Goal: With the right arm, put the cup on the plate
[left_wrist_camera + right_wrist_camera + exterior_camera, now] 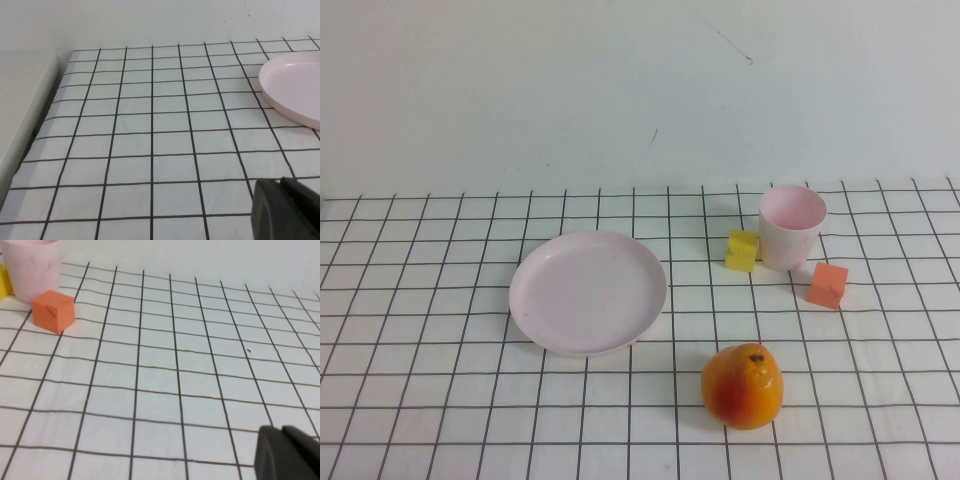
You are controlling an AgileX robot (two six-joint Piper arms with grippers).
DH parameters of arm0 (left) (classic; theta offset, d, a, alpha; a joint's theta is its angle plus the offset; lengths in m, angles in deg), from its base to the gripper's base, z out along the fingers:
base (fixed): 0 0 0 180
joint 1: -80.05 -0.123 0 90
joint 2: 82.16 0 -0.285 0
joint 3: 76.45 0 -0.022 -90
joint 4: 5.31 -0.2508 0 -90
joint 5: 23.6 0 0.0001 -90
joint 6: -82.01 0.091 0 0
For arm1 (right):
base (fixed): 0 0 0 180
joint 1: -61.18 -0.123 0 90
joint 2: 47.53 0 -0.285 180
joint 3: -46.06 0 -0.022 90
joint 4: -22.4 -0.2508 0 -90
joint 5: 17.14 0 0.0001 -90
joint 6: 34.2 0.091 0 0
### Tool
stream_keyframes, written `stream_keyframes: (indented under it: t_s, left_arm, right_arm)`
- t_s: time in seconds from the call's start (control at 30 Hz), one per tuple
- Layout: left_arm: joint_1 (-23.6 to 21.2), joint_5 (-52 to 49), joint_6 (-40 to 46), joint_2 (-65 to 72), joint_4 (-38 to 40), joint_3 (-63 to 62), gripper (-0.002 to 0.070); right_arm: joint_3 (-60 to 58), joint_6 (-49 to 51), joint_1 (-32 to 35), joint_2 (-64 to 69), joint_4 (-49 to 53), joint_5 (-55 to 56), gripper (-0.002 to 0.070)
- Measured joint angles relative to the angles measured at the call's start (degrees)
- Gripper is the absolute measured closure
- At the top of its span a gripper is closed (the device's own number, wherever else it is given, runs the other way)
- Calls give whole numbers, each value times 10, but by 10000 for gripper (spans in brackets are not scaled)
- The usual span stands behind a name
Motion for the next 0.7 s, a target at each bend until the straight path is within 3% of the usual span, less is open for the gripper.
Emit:
stream_keyframes:
  t_s: [0.2,0.53,0.7]
  left_arm:
    - [0,0,0,0,0,0,678]
    - [0,0,0,0,0,0,678]
    - [0,0,0,0,0,0,678]
  right_arm:
    - [0,0,0,0,0,94,678]
    - [0,29,0,0,-30,577,678]
    - [0,62,0,0,-43,683,678]
